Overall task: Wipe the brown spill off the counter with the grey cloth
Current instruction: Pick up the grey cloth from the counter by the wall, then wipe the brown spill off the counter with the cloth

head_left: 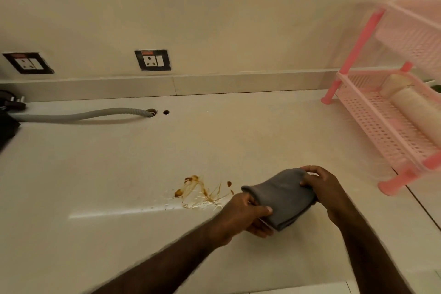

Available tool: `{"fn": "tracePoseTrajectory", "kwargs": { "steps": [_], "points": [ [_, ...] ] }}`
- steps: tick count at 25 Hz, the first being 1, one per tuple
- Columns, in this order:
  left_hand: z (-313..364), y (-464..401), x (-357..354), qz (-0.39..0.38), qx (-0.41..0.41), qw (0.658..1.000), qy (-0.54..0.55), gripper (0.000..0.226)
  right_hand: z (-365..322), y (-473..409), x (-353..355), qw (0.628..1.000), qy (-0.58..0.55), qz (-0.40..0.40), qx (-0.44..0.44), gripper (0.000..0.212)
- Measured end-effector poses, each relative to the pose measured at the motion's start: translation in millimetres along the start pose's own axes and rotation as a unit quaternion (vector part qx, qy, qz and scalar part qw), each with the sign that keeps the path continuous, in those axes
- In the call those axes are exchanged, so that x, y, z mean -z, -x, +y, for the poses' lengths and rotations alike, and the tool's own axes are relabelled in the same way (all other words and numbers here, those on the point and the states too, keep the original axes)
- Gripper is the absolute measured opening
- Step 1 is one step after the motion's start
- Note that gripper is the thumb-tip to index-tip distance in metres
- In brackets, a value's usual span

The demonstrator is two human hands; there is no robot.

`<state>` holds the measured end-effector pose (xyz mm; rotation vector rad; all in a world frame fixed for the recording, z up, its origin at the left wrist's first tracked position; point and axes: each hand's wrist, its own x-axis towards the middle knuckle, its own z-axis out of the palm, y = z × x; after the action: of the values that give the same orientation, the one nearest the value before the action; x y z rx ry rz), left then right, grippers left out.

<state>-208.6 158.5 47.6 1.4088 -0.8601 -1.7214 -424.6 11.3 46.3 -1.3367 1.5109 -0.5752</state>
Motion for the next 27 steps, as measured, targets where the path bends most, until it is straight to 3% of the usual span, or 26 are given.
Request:
{"fn": "tracePoseTrajectory", "kwargs": {
  "steps": [5, 8, 11, 15, 18, 22, 27],
  "points": [
    [-46.6, 32.9, -8.0, 0.028, 0.027, 0.992, -0.121, 0.026, 31.8, 31.1, 7.2, 0.985, 0.167, -0.032, -0.010, 0.027],
    [-65.7, 50.3, 5.3, 0.103, -0.037, 0.968, -0.227, 0.019, 42.6, 43.7, 0.0, 0.959, 0.279, 0.047, 0.028, 0.048],
    [-83.3, 68.3, 30.5, 0.232, -0.153, 0.886, -0.372, 0.019, 47.9, 64.6, -23.4, 0.925, 0.345, 0.138, 0.082, 0.062],
    [-112.3, 95.4, 67.8, 0.364, -0.253, 0.758, -0.479, 0.038, 58.9, 84.3, -70.6, 0.917, 0.358, 0.110, 0.138, 0.073],
    [-128.0, 111.8, 93.2, 0.431, -0.179, 0.713, -0.523, 0.064, 64.5, 84.8, -95.2, 0.910, 0.395, 0.076, 0.102, 0.088],
    [-138.7, 121.7, 125.8, 0.460, -0.037, 0.711, -0.531, 0.089, 66.2, 85.2, -112.7, 0.878, 0.461, 0.086, 0.097, 0.101],
    [-146.0, 121.8, 144.9, 0.449, 0.020, 0.708, -0.544, 0.095, 91.5, 97.9, -115.3, 0.846, 0.490, 0.045, 0.206, 0.105]
  ]
}}
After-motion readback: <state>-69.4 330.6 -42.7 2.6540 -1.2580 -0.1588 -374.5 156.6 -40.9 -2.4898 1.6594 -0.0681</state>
